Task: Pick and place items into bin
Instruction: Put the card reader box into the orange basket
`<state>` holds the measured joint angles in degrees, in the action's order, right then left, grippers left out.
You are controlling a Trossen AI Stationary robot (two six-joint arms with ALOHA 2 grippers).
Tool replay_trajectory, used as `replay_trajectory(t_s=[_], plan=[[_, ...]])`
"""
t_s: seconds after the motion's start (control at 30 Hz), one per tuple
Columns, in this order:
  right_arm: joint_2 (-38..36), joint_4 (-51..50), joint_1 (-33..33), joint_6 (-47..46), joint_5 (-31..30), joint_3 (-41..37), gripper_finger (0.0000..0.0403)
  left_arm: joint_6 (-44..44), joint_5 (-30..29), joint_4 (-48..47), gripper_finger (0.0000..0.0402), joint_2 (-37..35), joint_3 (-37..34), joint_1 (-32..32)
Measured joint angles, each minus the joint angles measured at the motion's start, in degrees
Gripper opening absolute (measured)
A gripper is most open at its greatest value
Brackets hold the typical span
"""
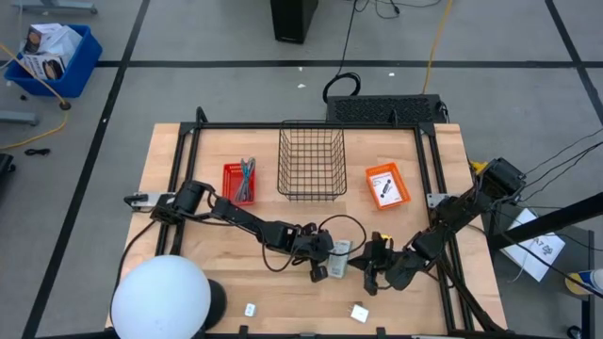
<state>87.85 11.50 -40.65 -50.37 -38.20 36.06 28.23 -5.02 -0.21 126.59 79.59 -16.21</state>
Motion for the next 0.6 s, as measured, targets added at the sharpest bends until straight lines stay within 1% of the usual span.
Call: replay_trajectory(t_s=[0.07,0.13,0.27,0.37,0.47,0.6], plan=[[0.0,1.9,0.4,1.5,-1.4,0.1,0.0000,0.3,0.1,0.1,0.0021,0.0,0.0,0.0],[0.4,1.3,0.7,2.2,-1.9,-0.1,0.0000,0.4,0.9,0.6,0.0017,0.1,0.2,-0.2],[0.2,-1.0,1.2,-0.1,-0.4,-0.1,0.0000,0.2,0.9,1.2,0.0004,0.1,0.1,-0.2],[0.3,-3.7,1.2,-2.1,0.0,-0.2,0.0000,-0.4,0.9,1.7,0.0011,0.1,0.1,-0.3],[0.2,-5.8,1.2,-6.6,0.4,-0.1,0.0000,-0.8,0.9,2.0,0.0021,0.1,0.1,0.0],[0.6,-16.0,1.3,-15.3,0.4,-0.2,0.0000,-1.1,1.9,2.2,0.0016,0.1,0.1,0.7]])
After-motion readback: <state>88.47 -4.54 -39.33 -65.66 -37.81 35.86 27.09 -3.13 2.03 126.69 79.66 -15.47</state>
